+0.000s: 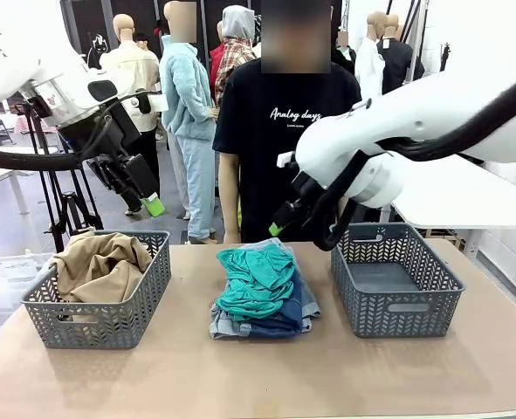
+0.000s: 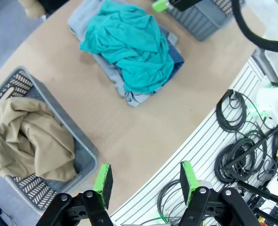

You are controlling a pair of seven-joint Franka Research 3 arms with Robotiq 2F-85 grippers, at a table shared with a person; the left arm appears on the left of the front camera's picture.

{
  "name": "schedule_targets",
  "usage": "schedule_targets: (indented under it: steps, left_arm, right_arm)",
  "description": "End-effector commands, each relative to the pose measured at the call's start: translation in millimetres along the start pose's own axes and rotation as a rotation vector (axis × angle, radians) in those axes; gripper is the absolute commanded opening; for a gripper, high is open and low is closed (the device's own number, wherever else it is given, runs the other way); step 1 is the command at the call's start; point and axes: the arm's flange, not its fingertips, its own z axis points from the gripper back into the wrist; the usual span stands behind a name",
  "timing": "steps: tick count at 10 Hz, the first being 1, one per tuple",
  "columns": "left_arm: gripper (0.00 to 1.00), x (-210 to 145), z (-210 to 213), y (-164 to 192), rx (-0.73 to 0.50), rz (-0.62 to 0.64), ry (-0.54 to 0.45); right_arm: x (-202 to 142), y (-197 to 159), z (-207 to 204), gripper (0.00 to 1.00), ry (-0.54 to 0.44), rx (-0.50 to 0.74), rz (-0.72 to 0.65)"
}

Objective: Sort the tops and bottoms.
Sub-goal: Lift clothes from the center of the table with your right hand.

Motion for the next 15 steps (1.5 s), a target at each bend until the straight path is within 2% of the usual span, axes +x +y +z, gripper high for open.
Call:
schedule_targets:
  steps: [1, 2, 3, 7, 10, 12, 15]
  left_arm:
    - [0.75, 0, 1, -1, -0.007, 0.0, -0.002]
    - [0.75, 0, 1, -1, -0.007, 0.0, -0.002]
    - [0.75, 0, 1, -1, -0.007, 0.0, -0.002]
    - [0.75, 0, 1, -1, -0.007, 0.0, -0.002]
    - [0.75, 0, 1, -1, -0.007, 0.0, -0.002]
    - [0.75, 0, 1, -1, -0.007, 0.0, -0.002]
    - [0.75, 0, 1, -1, -0.007, 0.0, -0.002]
  right_arm:
    - [6, -18, -33, 1.0, 0.083, 0.025, 0.006]
    - [-1, -21, -29, 1.0, 0.134, -0.031, 0.002]
    - [-2, -6, -20, 1.0, 0.044, 0.029, -0.011]
    - [1, -9, -25, 1.0, 0.062, 0.033, 0.001]
    - [42, 9, -68, 1.0, 0.219, -0.087, -0.031]
    - [69, 13, -93, 1.0, 0.328, -0.09, -0.045]
    - [88, 17, -115, 1.0, 0.412, -0.072, -0.053]
